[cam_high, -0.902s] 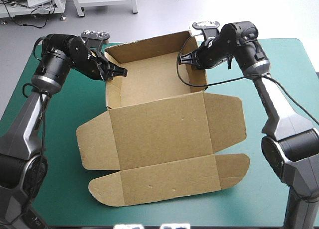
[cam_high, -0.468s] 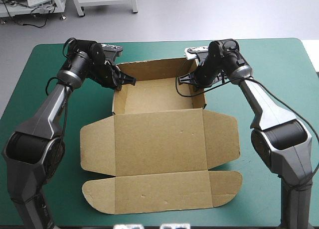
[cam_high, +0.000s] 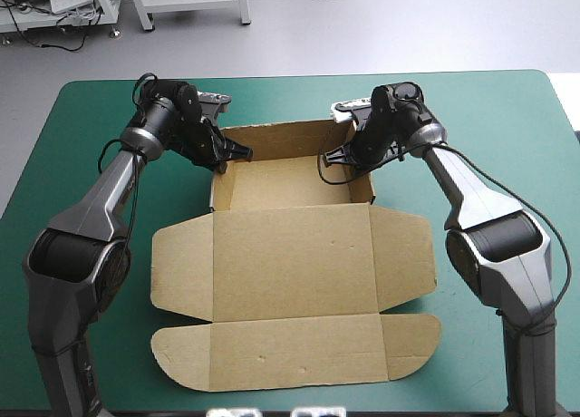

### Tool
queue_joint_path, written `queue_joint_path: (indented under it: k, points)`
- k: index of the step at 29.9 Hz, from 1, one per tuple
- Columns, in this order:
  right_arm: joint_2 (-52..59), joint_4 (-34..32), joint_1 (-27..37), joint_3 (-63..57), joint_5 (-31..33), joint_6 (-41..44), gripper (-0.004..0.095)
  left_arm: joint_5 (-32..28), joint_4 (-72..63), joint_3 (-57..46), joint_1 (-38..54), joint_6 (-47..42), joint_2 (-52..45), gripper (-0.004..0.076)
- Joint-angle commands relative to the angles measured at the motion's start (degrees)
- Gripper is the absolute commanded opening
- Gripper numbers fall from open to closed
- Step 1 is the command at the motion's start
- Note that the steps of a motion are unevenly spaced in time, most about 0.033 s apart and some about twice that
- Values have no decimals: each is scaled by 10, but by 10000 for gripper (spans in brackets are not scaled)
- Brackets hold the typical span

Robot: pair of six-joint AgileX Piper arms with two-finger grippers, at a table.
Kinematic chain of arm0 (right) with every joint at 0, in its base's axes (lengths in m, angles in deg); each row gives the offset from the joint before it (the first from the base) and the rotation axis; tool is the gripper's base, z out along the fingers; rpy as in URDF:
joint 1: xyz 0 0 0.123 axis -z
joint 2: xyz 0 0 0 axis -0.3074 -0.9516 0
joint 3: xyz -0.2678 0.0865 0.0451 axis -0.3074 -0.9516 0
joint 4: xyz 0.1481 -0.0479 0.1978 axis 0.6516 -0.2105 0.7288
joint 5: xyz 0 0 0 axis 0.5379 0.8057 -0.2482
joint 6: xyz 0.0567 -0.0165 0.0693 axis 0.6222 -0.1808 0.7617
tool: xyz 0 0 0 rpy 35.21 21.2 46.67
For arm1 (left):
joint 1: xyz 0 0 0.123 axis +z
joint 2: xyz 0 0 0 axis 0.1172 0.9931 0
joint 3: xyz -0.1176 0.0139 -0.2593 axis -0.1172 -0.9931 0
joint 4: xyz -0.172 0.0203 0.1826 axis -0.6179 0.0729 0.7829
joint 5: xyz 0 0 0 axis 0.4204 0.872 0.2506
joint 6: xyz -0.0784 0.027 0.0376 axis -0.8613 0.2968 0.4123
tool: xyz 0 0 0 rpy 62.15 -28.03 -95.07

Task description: Fold the box

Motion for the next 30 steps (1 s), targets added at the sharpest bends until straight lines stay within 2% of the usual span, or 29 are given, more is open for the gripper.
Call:
queue_joint_path:
  k: [1,5,8,16,18,23,30]
  points:
    - [29,31,-8,15,-30,-50,-6,17,-13,8,-9,9,-9,-5]
    - [29,-11,-8,15,-29,-56,2,17,-13,8,-9,9,-9,0]
    - [29,-25,-8,15,-26,-77,36,17,-13,8,-9,12,-9,43]
    - [29,-65,-9,15,-17,-110,361,17,-15,8,-9,23,-9,301]
    - [29,-65,-9,15,-24,-110,425,17,-14,8,-9,23,-9,344]
    - [29,-52,-9,15,-43,-107,441,17,-6,14,-6,4,-9,356]
    - [29,-57,-9,21,-32,-97,441,17,-19,66,3,-11,-9,356]
